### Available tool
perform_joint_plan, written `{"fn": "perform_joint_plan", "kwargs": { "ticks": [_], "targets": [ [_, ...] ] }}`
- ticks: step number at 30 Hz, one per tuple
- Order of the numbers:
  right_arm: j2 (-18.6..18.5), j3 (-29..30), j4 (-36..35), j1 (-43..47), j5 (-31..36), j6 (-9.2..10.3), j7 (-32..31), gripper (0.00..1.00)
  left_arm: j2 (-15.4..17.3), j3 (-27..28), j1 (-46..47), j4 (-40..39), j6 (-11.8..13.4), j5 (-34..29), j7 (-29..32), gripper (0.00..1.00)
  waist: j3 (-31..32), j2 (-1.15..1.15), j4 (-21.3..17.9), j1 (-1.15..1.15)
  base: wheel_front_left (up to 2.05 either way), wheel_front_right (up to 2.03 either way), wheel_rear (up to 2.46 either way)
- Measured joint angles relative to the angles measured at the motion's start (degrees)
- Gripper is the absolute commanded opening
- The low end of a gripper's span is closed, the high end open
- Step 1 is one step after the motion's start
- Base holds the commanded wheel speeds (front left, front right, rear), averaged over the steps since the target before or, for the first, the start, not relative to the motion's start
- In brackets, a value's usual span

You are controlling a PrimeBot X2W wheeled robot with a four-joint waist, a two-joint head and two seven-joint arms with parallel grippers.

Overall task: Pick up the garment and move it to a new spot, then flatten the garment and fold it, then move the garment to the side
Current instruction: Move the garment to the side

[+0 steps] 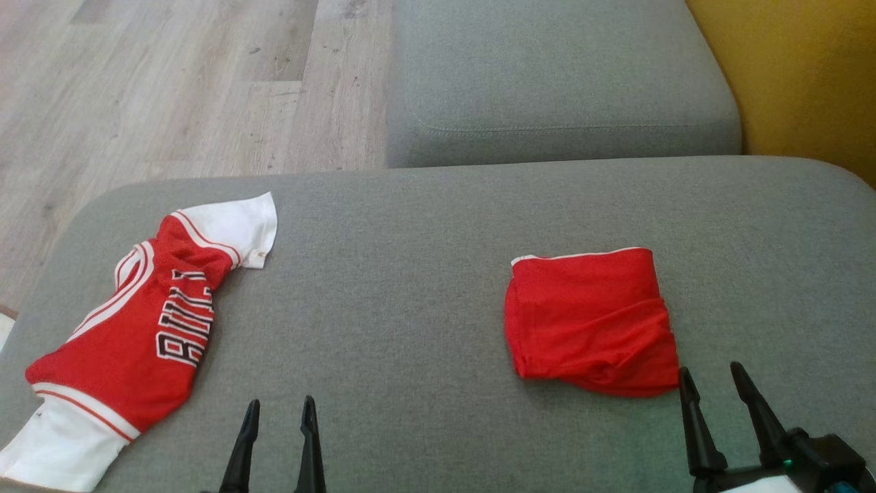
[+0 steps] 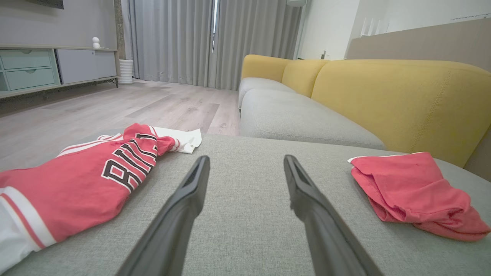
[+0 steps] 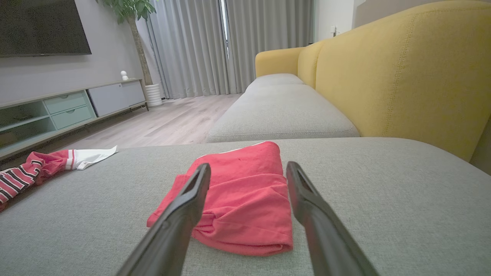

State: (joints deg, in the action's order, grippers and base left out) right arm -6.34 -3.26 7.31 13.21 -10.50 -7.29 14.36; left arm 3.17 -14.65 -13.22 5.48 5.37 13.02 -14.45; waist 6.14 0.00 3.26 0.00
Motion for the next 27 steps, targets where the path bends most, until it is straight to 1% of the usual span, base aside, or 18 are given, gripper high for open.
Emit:
{"fn": "perform_joint_plan", "kwargs": {
  "ticks": [16,24,27],
  "targets": [
    [0.0,0.0,1.1,-0.1,0.0,0.0,0.0,1.0,0.0,-0.1,0.0,0.2,-0.4,0.0,0.0,1.0,-1.1,0.0,-0.1,0.0,0.0,0.0,0.0],
    [-1.1,-0.4,6.4,-4.2,-0.7,0.0,0.0,1.0,0.0,-0.6,0.1,0.2,-0.4,-0.5,0.0,1.0,-3.3,0.0,-0.3,0.0,0.0,0.0,0.0],
    [-2.1,0.6,10.8,-9.6,-2.2,0.0,0.0,1.0,0.0,-2.0,1.1,0.2,-0.4,-0.6,0.0,1.0,-5.0,0.0,-0.2,0.0,0.0,0.0,0.0]
  ]
}}
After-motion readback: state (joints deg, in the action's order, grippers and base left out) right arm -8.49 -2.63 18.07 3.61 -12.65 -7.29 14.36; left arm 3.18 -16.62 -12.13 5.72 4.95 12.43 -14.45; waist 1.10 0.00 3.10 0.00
